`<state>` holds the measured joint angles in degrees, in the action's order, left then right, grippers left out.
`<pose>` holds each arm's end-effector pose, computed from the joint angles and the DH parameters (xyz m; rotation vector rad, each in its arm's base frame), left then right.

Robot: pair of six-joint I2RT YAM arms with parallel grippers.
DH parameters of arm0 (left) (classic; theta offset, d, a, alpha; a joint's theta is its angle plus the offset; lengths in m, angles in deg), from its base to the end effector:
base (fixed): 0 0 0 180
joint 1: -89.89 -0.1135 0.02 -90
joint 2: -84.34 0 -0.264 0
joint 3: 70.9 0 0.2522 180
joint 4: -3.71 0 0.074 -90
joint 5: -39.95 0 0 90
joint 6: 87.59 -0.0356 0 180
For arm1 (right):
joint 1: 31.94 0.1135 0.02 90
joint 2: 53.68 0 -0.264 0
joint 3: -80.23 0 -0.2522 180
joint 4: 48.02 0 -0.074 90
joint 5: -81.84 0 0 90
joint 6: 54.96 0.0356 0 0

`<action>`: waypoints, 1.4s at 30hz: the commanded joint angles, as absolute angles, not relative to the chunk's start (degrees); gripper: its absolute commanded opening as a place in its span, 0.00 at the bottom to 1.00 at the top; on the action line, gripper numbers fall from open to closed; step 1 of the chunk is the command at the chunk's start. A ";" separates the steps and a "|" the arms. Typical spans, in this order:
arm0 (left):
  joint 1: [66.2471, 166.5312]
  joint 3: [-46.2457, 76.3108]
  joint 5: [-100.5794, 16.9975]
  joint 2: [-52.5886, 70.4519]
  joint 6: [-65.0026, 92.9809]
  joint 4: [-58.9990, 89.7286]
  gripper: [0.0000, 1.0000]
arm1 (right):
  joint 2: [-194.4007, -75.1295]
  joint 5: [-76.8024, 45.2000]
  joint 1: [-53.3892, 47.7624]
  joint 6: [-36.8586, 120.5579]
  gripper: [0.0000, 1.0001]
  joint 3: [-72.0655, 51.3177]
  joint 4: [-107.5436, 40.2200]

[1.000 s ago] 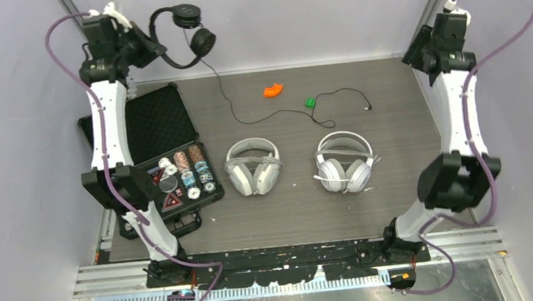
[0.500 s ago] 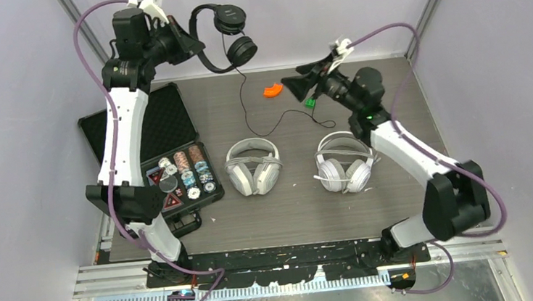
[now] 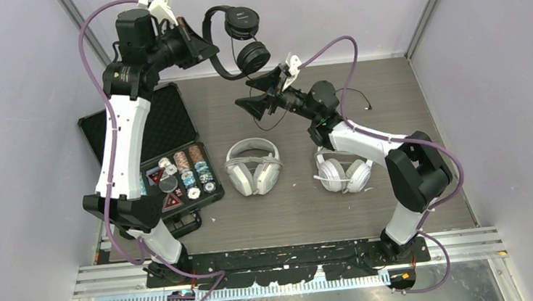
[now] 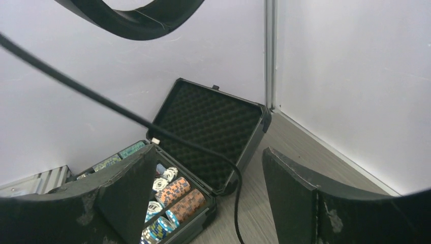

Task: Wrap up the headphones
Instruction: Wrap the headphones cable around the headphones.

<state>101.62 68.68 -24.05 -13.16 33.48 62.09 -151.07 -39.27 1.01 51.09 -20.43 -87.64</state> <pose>0.3330 -0.0851 0.5145 0.0049 1.9319 -0.9297 0.3180 0.2281 0.3356 -0.6758 1.1376 1.0570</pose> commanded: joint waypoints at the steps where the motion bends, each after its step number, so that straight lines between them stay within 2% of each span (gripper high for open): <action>1: 102.49 70.47 -21.45 -10.77 35.29 60.56 0.00 | -151.90 -39.17 2.23 49.51 0.78 -17.54 -93.23; 5: 102.66 70.72 -20.35 -10.55 35.74 60.49 0.00 | -153.14 -38.05 2.27 50.31 0.72 -18.40 -94.26; 6: 102.64 70.79 -20.10 -10.50 35.61 60.62 0.00 | -153.22 -37.65 2.30 50.60 0.67 -18.94 -94.55; 8: 102.64 71.23 -19.72 -10.49 35.03 61.50 0.00 | -152.91 -36.28 2.32 50.73 0.46 -20.33 -95.12; 11: 102.64 72.66 -18.22 -10.80 33.66 63.92 0.00 | -151.96 -34.29 2.13 50.42 0.23 -23.49 -96.62; 16: 102.63 70.28 -11.46 -10.19 31.40 64.84 0.00 | -149.79 -35.02 -0.01 51.88 0.02 -26.63 -97.02; 25: 103.42 65.84 -2.70 -9.44 23.70 69.78 0.00 | -146.02 -37.77 -7.79 58.21 0.00 -29.66 -96.25; 34: 106.56 68.49 -21.64 -10.84 6.10 78.85 0.00 | -139.25 -43.29 -9.73 55.93 0.00 -29.52 -79.03; 37: 106.94 68.54 -28.29 -10.39 5.67 75.64 0.00 | -137.30 -44.32 -9.76 54.99 0.00 -29.66 -73.71; 42: 106.94 71.77 -28.73 -11.46 9.25 74.61 0.00 | -136.25 -41.58 -10.57 54.33 0.00 -29.90 -68.94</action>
